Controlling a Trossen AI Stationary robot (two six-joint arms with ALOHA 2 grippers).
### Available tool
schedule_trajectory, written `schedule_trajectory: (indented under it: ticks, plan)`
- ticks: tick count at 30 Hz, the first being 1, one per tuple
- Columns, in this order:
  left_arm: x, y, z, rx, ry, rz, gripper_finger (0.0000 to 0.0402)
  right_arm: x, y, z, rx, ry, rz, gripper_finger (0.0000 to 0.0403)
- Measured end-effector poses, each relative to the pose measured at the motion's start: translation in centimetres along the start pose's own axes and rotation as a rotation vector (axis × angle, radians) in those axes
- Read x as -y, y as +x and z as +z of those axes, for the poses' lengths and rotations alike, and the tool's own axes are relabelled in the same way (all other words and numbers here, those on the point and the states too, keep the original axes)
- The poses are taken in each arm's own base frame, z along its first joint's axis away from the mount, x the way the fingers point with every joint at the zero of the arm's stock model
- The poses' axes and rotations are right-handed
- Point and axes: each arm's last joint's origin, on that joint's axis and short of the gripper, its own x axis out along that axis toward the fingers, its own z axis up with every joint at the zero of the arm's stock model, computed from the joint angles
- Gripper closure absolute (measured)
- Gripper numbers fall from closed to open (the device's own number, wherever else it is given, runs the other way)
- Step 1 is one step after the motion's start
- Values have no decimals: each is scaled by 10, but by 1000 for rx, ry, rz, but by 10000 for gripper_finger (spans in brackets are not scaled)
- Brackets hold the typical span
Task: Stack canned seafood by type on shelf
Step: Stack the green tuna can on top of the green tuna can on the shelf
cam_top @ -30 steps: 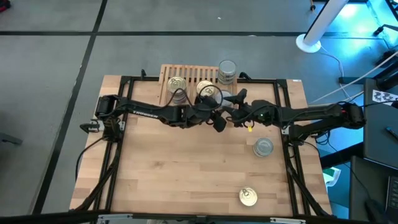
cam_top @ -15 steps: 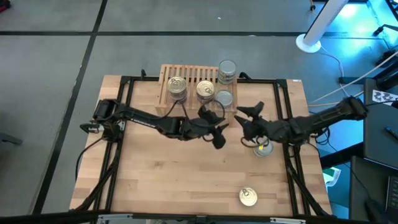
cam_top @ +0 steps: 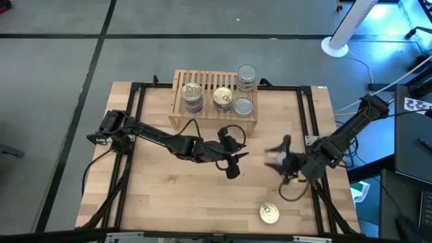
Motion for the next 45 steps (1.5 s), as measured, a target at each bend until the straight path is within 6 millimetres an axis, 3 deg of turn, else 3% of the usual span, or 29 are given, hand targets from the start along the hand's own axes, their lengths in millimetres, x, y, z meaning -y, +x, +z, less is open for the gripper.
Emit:
schedule_trajectory:
  ticks: [6, 10, 19, 26, 36, 45]
  plan:
    - [0, 0, 0, 0, 0, -1, 270, -19, -12, -7, -48, 98, 352, 159]
    - [0, 0, 0, 0, -1, 1, 270, -23, -15, -13, -131, 196, 451, 159]
    - [0, 0, 0, 0, -2, 1, 270, -17, -21, -45, -503, 367, 362, 159]
    - [0, 0, 0, 0, -3, 1, 270, -19, -23, -49, -630, 509, 392, 159]
    - [0, 0, 0, 0, -3, 1, 270, -40, -11, -58, -813, 401, 420, 159]
    - [0, 0, 0, 0, -3, 1, 270, -45, -5, -60, -836, 312, 341, 159]
